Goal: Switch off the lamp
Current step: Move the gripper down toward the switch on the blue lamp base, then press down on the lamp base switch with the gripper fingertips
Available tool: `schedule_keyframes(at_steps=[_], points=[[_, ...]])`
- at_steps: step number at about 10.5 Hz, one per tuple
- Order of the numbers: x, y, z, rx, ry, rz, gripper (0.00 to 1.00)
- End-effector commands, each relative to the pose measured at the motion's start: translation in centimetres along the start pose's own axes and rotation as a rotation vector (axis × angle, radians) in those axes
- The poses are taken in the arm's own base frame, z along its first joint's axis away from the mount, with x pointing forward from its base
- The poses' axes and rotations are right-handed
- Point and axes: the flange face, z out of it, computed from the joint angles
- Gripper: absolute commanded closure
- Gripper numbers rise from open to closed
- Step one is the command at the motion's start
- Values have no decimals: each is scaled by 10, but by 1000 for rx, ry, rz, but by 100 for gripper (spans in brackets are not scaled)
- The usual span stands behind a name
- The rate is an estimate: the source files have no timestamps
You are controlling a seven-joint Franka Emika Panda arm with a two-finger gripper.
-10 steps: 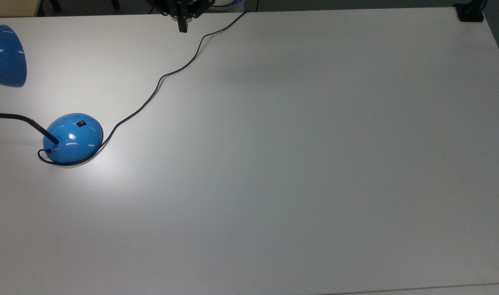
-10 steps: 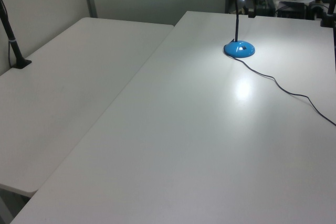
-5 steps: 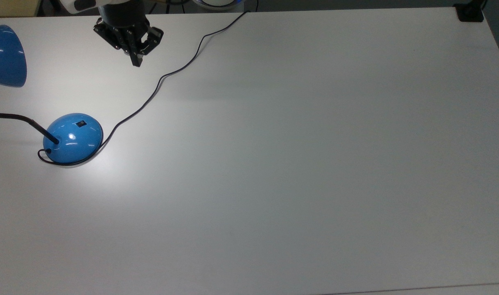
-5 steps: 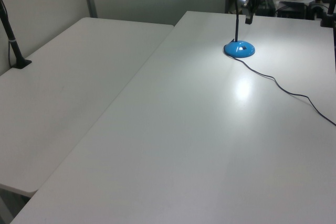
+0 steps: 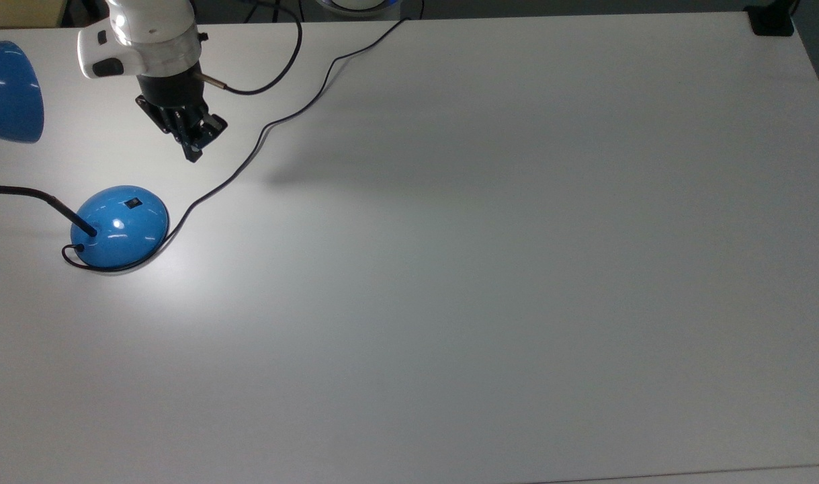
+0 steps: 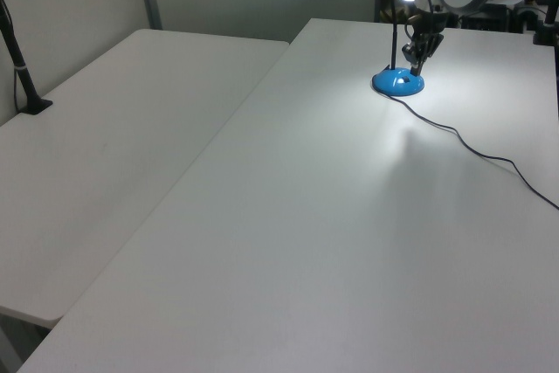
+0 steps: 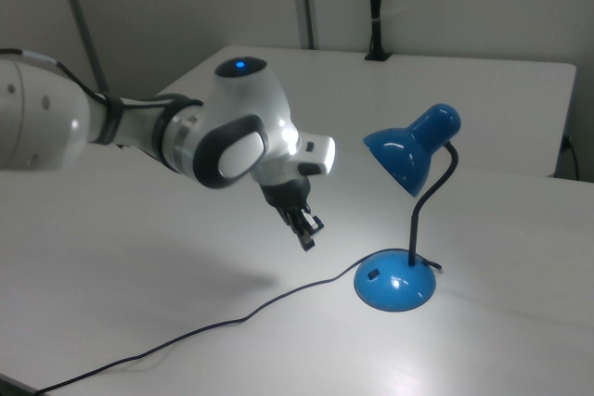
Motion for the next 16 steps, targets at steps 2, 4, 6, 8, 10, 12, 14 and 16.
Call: schedule_keyframes(at_steps=[2,4,6,8,10,12,14,16], points=[[14,35,48,2,77,178,100],[20,47,55,-8,120,187,100],[22,53,53,-12,130,193,100],[26,62,52,-12,164,207,100],[29,61,60,-4,198,206,100],[33,61,66,-2,212,204,100],[32,60,67,-5,211,198,100],[30,60,74,-17,199,180,100]])
